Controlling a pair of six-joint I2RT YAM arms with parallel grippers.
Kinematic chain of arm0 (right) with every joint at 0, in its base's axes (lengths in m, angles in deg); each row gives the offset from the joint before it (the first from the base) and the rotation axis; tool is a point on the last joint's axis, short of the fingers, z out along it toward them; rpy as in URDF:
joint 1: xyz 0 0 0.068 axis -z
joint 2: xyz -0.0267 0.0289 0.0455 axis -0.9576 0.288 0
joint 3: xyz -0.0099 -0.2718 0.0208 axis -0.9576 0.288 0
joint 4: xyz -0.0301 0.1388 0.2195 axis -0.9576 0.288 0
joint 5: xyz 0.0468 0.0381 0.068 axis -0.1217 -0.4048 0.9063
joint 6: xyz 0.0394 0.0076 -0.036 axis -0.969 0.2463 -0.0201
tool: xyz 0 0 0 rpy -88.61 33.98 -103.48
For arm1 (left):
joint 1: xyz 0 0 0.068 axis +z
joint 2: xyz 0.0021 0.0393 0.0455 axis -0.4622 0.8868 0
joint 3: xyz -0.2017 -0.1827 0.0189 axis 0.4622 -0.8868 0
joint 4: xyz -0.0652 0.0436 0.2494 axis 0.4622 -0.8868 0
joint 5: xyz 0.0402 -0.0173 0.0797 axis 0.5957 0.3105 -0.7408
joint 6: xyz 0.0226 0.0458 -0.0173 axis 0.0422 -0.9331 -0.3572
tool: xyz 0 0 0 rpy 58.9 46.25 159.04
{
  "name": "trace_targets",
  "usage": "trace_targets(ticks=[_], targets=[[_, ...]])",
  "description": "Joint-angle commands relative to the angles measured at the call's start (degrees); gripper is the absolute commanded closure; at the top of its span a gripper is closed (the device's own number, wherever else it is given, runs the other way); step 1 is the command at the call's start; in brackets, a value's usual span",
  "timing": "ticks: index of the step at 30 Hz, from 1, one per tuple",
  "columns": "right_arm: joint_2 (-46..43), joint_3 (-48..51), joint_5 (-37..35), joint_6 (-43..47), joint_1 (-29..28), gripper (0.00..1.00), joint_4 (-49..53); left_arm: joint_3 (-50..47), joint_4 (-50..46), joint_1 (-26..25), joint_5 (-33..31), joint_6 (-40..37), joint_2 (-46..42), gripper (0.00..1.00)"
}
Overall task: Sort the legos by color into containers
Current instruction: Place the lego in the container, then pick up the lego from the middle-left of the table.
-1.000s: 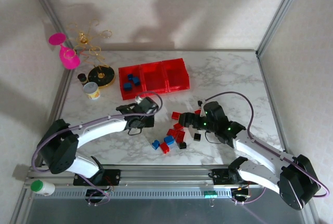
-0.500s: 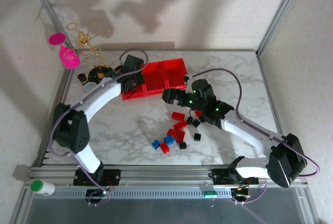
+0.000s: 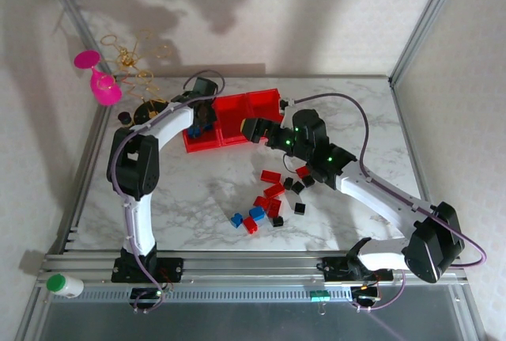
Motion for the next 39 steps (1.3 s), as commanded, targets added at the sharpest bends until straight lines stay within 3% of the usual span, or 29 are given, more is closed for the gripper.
trace_targets(ticks=[1,5,8,16,29,39], targets=[[0.0,-2.7,1.2,-0.7,-0.8,0.01,-2.0,2.4,-1.6,0.0,0.5,-1.3,-0.5,0.52],[-0.6,-2.7,2.1,-0.6,-1.1,0.01,-3.0,1.7,-2.4,-0.1,-0.9,-1.3,-2.8,0.48],[-1.5,-2.0,2.3,-0.7,-1.1,0.01,-3.7,-0.2,-2.5,-0.5,2.0,-0.6,-5.9,0.47],[-2.8,-2.2,2.8,-0.5,-1.3,0.01,-2.1,-16.5,-2.5,-6.6,3.0,0.3,-22.0,0.42],[-11.6,9.5,-2.0,1.1,-1.7,0.01,7.9,-35.9,-10.1,-26.9,3.5,7.1,-41.6,0.39],[-21.2,22.1,-6.2,0.9,-1.7,0.01,16.5,-44.5,-5.8,-41.4,7.6,10.1,-48.4,0.41]])
